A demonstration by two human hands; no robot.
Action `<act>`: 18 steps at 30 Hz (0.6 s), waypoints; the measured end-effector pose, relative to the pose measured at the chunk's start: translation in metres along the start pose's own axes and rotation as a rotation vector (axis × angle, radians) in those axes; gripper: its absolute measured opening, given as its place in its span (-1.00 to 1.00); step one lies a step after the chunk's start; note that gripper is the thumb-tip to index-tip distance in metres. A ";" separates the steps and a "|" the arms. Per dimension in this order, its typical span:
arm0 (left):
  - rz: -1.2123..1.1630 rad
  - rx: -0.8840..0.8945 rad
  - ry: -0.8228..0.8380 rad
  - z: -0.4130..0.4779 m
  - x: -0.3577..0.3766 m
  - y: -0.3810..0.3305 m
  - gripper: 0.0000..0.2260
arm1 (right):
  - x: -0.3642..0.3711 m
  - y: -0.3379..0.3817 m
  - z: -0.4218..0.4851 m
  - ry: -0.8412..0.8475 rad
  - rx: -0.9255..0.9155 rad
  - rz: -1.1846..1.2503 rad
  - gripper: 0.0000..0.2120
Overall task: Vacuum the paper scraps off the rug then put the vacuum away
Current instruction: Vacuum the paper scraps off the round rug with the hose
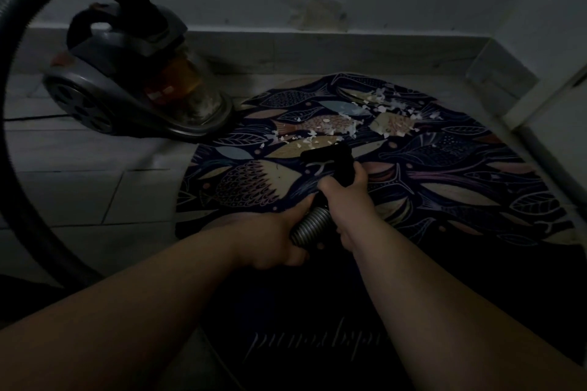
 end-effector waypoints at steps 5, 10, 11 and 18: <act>-0.051 -0.008 0.048 0.006 0.004 -0.018 -0.11 | -0.017 -0.004 0.005 -0.025 0.024 -0.007 -0.25; -0.065 0.001 0.059 0.013 0.006 -0.028 -0.11 | -0.025 -0.007 0.011 -0.051 0.030 0.024 -0.25; -0.073 0.000 0.069 0.014 0.006 -0.031 -0.11 | -0.026 -0.007 0.013 -0.060 0.029 0.031 -0.24; -0.106 0.021 0.075 0.023 0.008 -0.038 -0.11 | -0.034 -0.010 0.019 -0.108 0.017 0.028 -0.23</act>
Point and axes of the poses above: each hand's wrist, its own z-axis towards the middle knuckle, its own x-axis out of the palm, y = z × x, the point moved 4 cm from there along z, towards the middle knuckle, and after that the axes turned 13 degrees about -z, right-handed, at the moved point
